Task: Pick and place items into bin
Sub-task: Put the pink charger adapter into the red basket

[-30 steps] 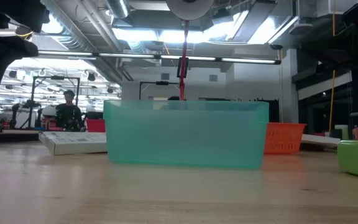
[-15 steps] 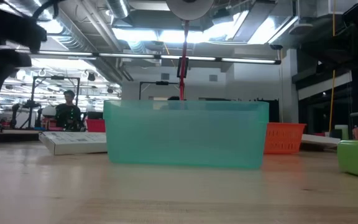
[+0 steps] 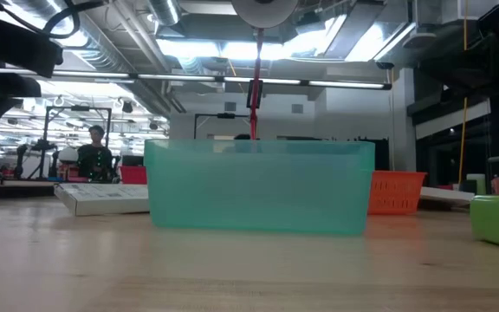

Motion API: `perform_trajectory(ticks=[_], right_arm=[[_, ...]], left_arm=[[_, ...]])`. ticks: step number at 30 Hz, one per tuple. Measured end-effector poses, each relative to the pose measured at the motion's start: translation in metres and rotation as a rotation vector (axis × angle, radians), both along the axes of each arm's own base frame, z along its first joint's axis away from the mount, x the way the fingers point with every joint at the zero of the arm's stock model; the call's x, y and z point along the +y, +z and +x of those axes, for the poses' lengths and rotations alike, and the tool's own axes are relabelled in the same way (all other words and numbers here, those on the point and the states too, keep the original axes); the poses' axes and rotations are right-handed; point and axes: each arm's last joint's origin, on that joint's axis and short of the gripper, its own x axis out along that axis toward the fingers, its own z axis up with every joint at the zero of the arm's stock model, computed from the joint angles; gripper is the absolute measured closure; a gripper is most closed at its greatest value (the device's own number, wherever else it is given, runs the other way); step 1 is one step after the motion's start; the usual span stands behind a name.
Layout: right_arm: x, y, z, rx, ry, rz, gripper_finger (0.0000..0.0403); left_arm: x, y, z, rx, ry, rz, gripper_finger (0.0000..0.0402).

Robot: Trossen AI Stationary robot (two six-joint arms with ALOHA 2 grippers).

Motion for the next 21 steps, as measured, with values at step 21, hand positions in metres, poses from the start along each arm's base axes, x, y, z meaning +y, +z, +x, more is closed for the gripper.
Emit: perform_trajectory(ticks=[21], right_arm=[[0.0, 0.0, 0.0, 0.0, 0.0, 0.004, 0.0402]], left_arm=[[-0.0018, 0.0003, 0.0001, 0.019, 0.018, -0.048, 0.015]])
